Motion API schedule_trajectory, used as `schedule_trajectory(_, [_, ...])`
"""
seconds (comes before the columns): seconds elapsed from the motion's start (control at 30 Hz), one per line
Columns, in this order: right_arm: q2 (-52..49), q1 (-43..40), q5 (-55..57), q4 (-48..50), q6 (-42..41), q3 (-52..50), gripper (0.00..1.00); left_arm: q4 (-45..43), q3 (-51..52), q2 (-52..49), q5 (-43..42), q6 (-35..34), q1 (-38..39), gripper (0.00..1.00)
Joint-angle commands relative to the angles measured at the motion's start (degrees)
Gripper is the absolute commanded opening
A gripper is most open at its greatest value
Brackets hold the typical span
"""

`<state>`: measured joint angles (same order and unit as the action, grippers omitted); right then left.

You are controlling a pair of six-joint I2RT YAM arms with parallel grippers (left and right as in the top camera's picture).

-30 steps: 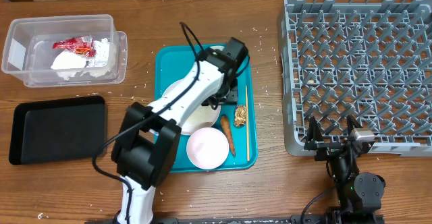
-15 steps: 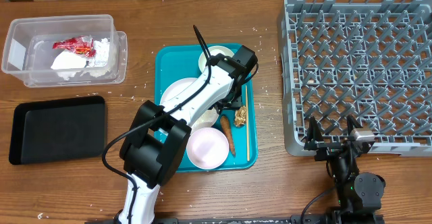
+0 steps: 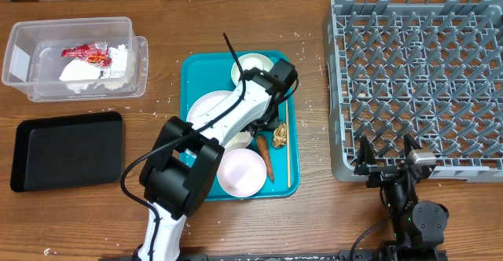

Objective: Sort waste into correct bins and load items into the dishwasher
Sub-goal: 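Grasp the rim of the white rice plate with the left gripper and lift, then carry the rice plate left toward the black tray with the left gripper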

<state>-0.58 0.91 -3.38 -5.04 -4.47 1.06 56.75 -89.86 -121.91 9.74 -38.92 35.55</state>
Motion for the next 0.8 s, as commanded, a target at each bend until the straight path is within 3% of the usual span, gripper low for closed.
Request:
schedule_trajectory(0.0, [0.42, 0.37, 0.76, 0.39, 0.02, -0.59, 1.0, -0.81, 1.33, -0.61, 1.4, -0.98, 0.48, 0.47])
schedule_trajectory(0.27, [0.42, 0.37, 0.76, 0.39, 0.02, -0.59, 1.0, -1.09, 1.2, -0.55, 2.89, -0.94, 0.5, 0.37])
schedule_trajectory(0.43, [0.42, 0.37, 0.76, 0.39, 0.02, -0.59, 1.0, -0.61, 1.2, -0.55, 2.91, -0.94, 0.5, 0.11])
schedule_trajectory(0.63, [0.42, 0.37, 0.76, 0.39, 0.02, -0.59, 1.0, 0.04, 1.2, -0.55, 3.19, -0.94, 0.5, 0.11])
schedule_trajectory(0.77, [0.42, 0.37, 0.76, 0.39, 0.02, -0.59, 1.0, 2.12, 0.5, -0.55, 5.49, -0.96, 0.5, 0.04])
